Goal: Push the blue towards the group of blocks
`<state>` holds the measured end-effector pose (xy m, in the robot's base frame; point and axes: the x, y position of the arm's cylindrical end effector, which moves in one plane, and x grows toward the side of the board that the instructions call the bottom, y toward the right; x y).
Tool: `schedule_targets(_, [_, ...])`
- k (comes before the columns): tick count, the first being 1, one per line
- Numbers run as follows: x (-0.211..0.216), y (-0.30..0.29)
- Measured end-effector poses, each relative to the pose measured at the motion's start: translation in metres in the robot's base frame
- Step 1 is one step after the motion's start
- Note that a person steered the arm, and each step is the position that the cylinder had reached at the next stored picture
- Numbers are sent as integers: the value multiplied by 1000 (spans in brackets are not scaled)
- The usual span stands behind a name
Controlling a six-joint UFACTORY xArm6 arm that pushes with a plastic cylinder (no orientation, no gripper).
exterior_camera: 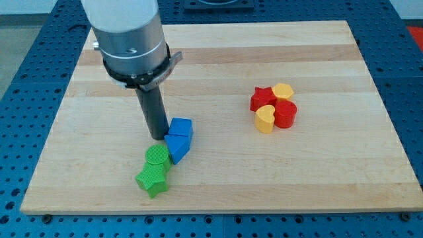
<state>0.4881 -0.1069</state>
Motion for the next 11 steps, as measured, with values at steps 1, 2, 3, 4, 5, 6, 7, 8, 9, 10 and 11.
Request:
schedule_targets(1, [-21, 1])
schedule_targets(2, [-27, 15])
schedule_targets(3, [-23, 18])
schedule_targets(4, [-5, 18])
schedule_targets(5, [13, 18])
schedule_targets(6, [25, 18])
schedule_targets(7, [26, 18])
schedule_targets(8, [29, 18])
schedule_targets(9, [42, 18])
schedule_targets(10, [46, 18])
schedule_targets(11, [22, 21])
